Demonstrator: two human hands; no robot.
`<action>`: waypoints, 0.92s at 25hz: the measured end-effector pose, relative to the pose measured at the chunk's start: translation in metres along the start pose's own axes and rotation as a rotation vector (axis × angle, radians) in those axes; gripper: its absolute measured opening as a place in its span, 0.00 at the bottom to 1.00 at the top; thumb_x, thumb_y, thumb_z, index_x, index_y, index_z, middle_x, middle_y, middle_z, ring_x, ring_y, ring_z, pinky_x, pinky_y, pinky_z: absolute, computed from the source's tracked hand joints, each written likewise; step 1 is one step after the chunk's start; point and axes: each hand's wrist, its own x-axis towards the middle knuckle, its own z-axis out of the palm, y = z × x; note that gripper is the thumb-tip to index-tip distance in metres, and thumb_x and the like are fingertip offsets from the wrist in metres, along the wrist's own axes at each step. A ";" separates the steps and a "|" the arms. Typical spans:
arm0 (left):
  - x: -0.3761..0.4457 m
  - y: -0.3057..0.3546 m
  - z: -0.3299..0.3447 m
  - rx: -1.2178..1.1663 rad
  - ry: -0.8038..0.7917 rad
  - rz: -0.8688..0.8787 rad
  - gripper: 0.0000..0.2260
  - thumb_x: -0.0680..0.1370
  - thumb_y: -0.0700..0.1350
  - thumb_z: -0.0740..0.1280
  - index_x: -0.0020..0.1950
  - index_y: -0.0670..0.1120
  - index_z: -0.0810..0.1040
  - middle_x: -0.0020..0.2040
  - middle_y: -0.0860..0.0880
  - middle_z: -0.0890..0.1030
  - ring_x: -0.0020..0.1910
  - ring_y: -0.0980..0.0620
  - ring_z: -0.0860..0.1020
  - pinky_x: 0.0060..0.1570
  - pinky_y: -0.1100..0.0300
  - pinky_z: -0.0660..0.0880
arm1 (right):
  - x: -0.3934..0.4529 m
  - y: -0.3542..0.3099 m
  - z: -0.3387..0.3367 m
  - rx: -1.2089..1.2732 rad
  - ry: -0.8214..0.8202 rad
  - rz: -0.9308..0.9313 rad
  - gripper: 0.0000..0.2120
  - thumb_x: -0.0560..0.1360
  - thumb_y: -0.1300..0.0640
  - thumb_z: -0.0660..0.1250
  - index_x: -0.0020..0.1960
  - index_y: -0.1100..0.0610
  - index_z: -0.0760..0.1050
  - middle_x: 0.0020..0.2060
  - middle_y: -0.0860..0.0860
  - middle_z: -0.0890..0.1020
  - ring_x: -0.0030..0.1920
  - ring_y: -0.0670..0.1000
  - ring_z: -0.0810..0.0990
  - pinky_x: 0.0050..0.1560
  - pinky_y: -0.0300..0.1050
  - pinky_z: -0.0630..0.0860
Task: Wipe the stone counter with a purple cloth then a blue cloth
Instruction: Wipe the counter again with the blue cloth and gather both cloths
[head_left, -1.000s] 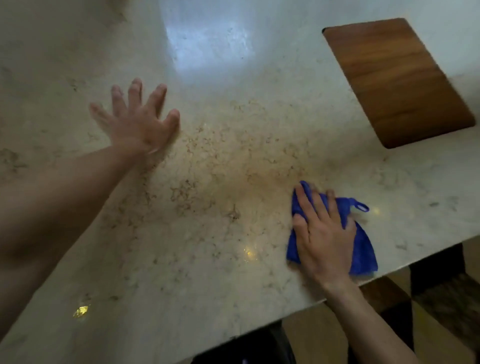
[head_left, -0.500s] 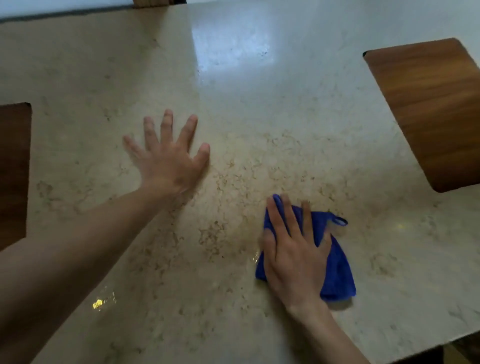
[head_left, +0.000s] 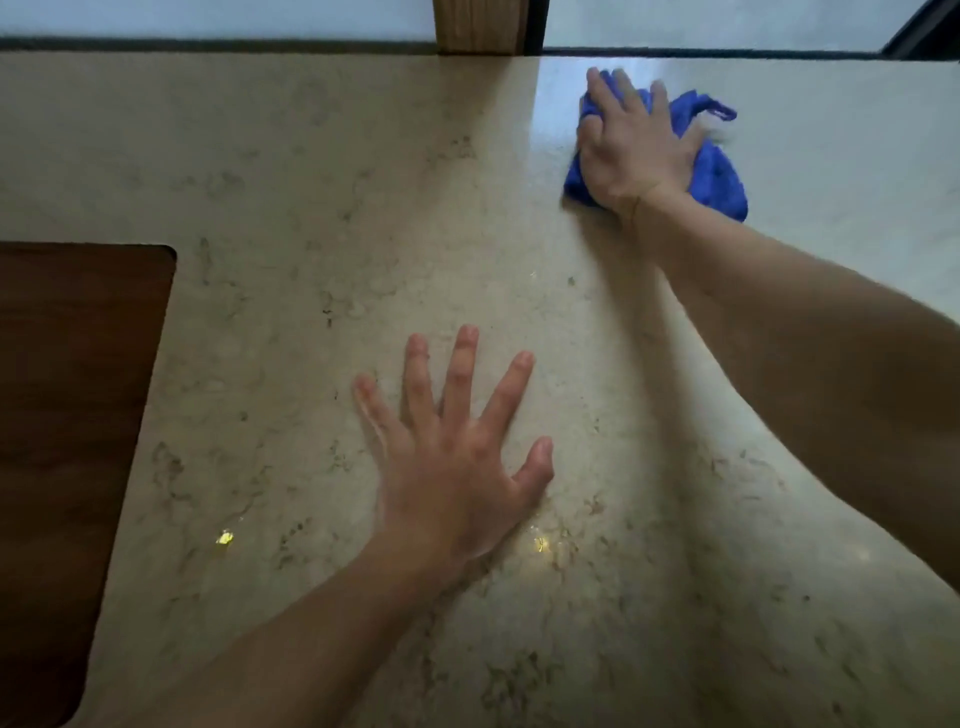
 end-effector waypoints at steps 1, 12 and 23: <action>0.002 0.001 0.000 -0.008 0.014 0.001 0.32 0.76 0.68 0.54 0.80 0.61 0.56 0.82 0.46 0.54 0.80 0.35 0.48 0.67 0.21 0.45 | 0.017 -0.011 0.001 -0.001 -0.005 -0.039 0.27 0.80 0.50 0.42 0.80 0.44 0.50 0.80 0.46 0.54 0.79 0.56 0.49 0.71 0.71 0.49; 0.009 -0.009 -0.008 -0.016 -0.066 -0.028 0.32 0.74 0.69 0.53 0.76 0.61 0.60 0.81 0.47 0.57 0.79 0.35 0.51 0.69 0.23 0.44 | -0.091 -0.035 0.018 -0.063 -0.131 -0.429 0.26 0.80 0.45 0.42 0.78 0.37 0.50 0.79 0.39 0.54 0.79 0.52 0.49 0.72 0.67 0.47; -0.042 -0.075 -0.042 -0.115 -0.102 0.125 0.18 0.78 0.51 0.63 0.68 0.48 0.73 0.75 0.44 0.67 0.73 0.43 0.65 0.68 0.41 0.63 | -0.536 0.029 0.046 -0.084 -0.005 -0.143 0.25 0.82 0.45 0.47 0.79 0.41 0.54 0.78 0.40 0.59 0.79 0.54 0.55 0.73 0.67 0.56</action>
